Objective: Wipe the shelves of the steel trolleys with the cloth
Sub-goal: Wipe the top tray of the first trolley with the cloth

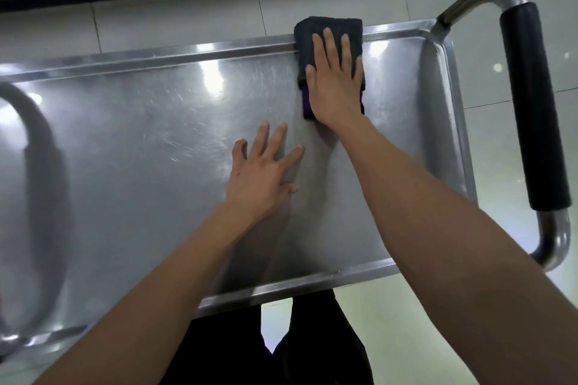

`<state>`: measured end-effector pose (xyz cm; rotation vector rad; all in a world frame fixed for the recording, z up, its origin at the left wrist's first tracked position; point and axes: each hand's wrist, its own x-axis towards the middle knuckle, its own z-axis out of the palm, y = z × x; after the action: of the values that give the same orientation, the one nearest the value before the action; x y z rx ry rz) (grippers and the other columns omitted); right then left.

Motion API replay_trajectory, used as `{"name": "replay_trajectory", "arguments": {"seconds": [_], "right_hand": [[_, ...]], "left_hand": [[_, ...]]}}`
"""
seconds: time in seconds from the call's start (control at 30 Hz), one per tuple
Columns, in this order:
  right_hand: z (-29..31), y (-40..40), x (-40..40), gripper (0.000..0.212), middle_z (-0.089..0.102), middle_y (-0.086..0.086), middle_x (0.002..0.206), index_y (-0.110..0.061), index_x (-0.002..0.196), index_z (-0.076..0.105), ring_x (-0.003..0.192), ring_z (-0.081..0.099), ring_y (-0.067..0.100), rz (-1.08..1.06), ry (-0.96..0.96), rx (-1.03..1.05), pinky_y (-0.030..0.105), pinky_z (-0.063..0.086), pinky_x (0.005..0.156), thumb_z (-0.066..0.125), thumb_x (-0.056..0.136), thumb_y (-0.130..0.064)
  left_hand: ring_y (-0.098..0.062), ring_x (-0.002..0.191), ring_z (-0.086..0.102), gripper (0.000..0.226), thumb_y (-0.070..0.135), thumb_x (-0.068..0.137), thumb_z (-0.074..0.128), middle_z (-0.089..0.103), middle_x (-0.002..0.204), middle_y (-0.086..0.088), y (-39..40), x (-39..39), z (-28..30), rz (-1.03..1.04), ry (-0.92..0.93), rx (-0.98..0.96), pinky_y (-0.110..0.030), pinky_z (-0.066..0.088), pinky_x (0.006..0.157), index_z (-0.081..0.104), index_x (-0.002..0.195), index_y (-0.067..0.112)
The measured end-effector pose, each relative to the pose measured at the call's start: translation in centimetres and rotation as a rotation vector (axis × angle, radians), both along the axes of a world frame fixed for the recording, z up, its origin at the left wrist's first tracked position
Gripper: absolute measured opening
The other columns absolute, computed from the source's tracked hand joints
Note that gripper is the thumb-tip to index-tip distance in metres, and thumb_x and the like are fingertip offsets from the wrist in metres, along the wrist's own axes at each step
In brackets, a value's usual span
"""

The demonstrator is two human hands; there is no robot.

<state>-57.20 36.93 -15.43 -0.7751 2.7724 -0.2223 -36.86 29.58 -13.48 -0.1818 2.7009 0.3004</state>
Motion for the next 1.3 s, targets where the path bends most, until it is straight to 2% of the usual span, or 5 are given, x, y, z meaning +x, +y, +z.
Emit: {"name": "replay_trajectory", "arguments": {"seconds": [0.43, 0.6, 0.77, 1.17, 1.3], "right_hand": [[0.0, 11.1, 12.4, 0.057, 0.0, -0.002, 0.168, -0.023, 0.16, 0.006, 0.154, -0.006, 0.024, 0.008, -0.03, -0.006, 0.056, 0.006, 0.122, 0.02, 0.107, -0.039], [0.1, 16.4, 19.7, 0.059, 0.002, 0.001, 0.168, -0.02, 0.16, 0.007, 0.154, -0.005, 0.026, 0.06, -0.029, 0.003, 0.057, 0.009, 0.122, 0.025, 0.107, -0.038], [0.6, 20.2, 25.2, 0.06, 0.002, 0.001, 0.168, -0.019, 0.16, 0.008, 0.154, -0.005, 0.027, 0.114, -0.053, 0.019, 0.056, 0.01, 0.122, 0.026, 0.106, -0.037], [0.6, 19.9, 27.9, 0.063, -0.004, 0.003, 0.168, -0.019, 0.16, 0.0, 0.154, -0.009, 0.029, 0.104, -0.075, 0.041, 0.058, 0.008, 0.121, 0.03, 0.106, -0.035], [0.5, 17.2, 26.1, 0.062, -0.004, 0.002, 0.168, -0.02, 0.16, 0.0, 0.154, -0.009, 0.028, 0.117, -0.075, 0.028, 0.058, 0.007, 0.121, 0.026, 0.105, -0.035]], "left_hand": [[-0.029, 0.154, -0.012, 0.075, 0.056, 0.092, 0.057, -0.005, 0.169, 0.0, 0.6, -0.4, -0.7, 0.071, -0.013, -0.001, -0.057, 0.011, 0.118, 0.02, 0.156, 0.044], [-0.034, 0.151, 0.007, 0.075, 0.059, 0.084, 0.067, 0.016, 0.163, -0.003, 0.7, -0.4, 0.1, 0.131, 0.045, -0.048, -0.057, 0.03, 0.114, 0.035, 0.149, 0.04], [-0.038, 0.15, 0.008, 0.066, 0.046, 0.092, 0.064, 0.016, 0.162, -0.004, 2.5, 0.6, 0.4, 0.246, 0.038, -0.047, -0.065, 0.028, 0.11, 0.031, 0.147, 0.036], [-0.031, 0.143, 0.025, 0.08, 0.063, 0.083, 0.066, 0.028, 0.157, 0.001, 2.7, 3.3, 1.2, 0.38, 0.085, -0.035, -0.061, 0.035, 0.1, 0.04, 0.139, 0.013], [-0.033, 0.138, 0.03, 0.056, 0.055, 0.097, 0.049, 0.033, 0.154, 0.0, 1.3, 3.6, 1.2, 0.299, 0.165, -0.076, -0.058, 0.034, 0.1, 0.046, 0.135, 0.015]]}}
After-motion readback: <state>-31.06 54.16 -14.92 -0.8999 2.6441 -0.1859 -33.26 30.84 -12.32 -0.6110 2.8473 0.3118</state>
